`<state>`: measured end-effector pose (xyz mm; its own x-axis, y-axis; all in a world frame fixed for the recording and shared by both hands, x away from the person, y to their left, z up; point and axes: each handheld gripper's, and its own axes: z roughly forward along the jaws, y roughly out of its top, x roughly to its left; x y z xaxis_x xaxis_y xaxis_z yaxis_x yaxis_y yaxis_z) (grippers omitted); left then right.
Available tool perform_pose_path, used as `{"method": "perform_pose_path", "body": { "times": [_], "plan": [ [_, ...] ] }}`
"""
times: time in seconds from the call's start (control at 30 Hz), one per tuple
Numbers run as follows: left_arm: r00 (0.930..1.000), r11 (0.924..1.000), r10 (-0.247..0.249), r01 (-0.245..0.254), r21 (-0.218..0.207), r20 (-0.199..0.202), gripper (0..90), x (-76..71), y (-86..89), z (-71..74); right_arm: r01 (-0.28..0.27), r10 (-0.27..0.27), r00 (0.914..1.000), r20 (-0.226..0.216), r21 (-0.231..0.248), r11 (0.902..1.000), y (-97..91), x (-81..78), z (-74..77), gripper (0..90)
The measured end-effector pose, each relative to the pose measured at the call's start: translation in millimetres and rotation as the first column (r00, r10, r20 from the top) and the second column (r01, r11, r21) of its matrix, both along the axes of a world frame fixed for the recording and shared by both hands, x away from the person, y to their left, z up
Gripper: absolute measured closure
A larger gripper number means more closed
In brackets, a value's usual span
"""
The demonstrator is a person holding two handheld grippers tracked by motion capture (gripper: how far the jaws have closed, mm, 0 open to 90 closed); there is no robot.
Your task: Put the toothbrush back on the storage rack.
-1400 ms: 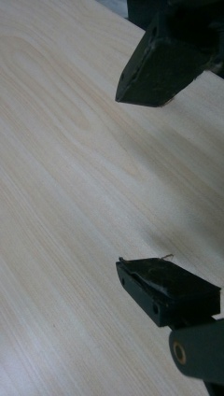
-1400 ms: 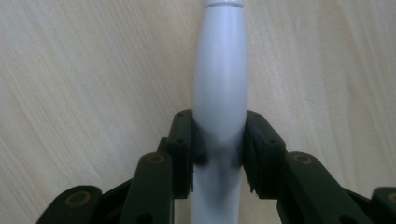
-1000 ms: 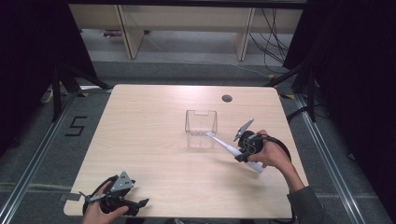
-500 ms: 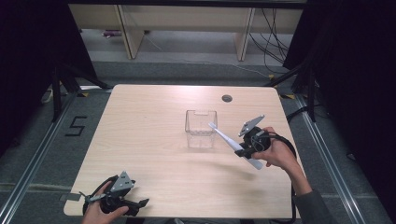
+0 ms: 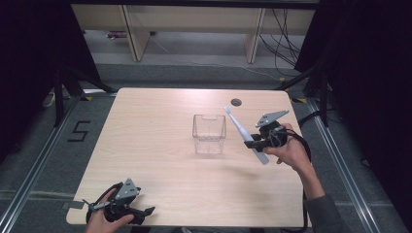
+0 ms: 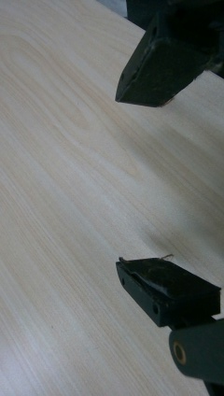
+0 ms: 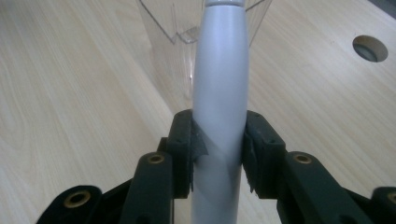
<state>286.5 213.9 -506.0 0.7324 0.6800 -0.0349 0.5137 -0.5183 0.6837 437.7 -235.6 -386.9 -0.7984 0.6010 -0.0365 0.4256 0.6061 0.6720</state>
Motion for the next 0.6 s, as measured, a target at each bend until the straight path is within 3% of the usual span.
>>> {"method": "perform_pose_path", "body": {
  "times": [0.03,0.13,0.17,0.27,0.37,0.6],
  "plan": [
    [0.9999,0.9998,-0.012,0.012,0.018,0.001,15.4,0.6,1.3,0.9,0.012,-0.012,0.9998,-0.015,0.017,0.9998,1.3,0.3,2.3,66.9],
    [0.9999,0.9998,-0.012,0.012,0.016,0.001,15.4,0.6,1.4,0.9,0.023,-0.023,0.9997,0.009,0.038,0.999,1.7,3.6,3.8,66.9],
    [0.9999,0.9998,-0.013,0.013,0.017,0.001,15.3,0.5,1.4,1.0,0.052,-0.053,0.9985,0.015,0.057,0.997,2.8,5.8,5.9,66.9],
    [0.9999,0.9998,-0.014,0.014,0.017,0.002,15.3,0.6,1.4,1.1,0.044,-0.048,0.9979,0.043,0.083,0.9956,3.1,10.3,7.6,66.9],
    [0.9999,0.9997,-0.016,0.016,0.021,0.003,15.4,0.9,2.1,1.4,0.072,-0.08,0.9952,0.056,0.136,0.9881,6.8,13.8,10.9,66.9],
    [0.9999,0.9996,-0.016,0.016,0.021,0.002,15.4,1.0,2.2,1.9,0.061,-0.081,0.991,0.107,0.173,0.983,13.4,21.8,14.6,66.9]
  ]
}}
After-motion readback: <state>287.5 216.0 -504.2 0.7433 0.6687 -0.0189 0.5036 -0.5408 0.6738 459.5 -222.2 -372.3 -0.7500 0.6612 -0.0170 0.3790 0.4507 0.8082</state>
